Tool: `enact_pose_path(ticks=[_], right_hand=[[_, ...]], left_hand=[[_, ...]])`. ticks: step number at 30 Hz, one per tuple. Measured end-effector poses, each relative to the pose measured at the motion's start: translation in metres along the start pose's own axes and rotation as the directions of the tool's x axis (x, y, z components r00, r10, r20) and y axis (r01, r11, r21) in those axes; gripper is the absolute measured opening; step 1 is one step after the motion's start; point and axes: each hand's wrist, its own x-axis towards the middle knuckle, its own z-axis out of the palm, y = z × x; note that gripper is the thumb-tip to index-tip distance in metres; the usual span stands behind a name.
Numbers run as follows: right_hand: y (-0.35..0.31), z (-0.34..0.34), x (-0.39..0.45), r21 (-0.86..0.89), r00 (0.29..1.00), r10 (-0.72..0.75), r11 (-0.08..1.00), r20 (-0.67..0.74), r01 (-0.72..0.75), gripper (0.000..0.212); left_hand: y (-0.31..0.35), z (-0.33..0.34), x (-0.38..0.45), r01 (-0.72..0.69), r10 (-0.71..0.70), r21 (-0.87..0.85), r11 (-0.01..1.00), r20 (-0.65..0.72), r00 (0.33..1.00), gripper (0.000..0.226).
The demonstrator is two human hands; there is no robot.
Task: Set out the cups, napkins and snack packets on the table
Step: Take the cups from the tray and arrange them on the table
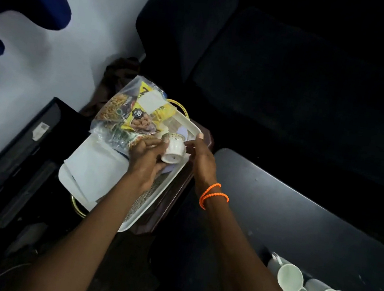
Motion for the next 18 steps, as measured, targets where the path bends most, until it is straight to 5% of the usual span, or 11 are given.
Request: enact_pose_path(ticks=[5, 10, 18], right_hand=[[0.013, -0.046, -0.009, 0.201, 1.000, 0.017, 0.980, -0.013, -0.014, 0.058], [0.035, -0.110, -0.028, 0.245, 0.997, 0.055, 0.969, -0.050, -0.041, 0.062], [0.083, -0.230, -0.065, 0.170, 0.964, 0.102, 0.984, -0.247, -0.060, 0.069]], left_hand=[[-0.022, 0.022, -0.013, -0.195, 0.158, 0.174, 0.965, 0.205, 0.966, 0.054], [-0.063, 0.062, -0.035, -0.238, 0.049, 0.378, 0.894, 0.446, 0.894, 0.067], [-0.167, 0.130, -0.075, -0.491, 0.066, 0.706, 0.510, 0.537, 0.841, 0.073]])
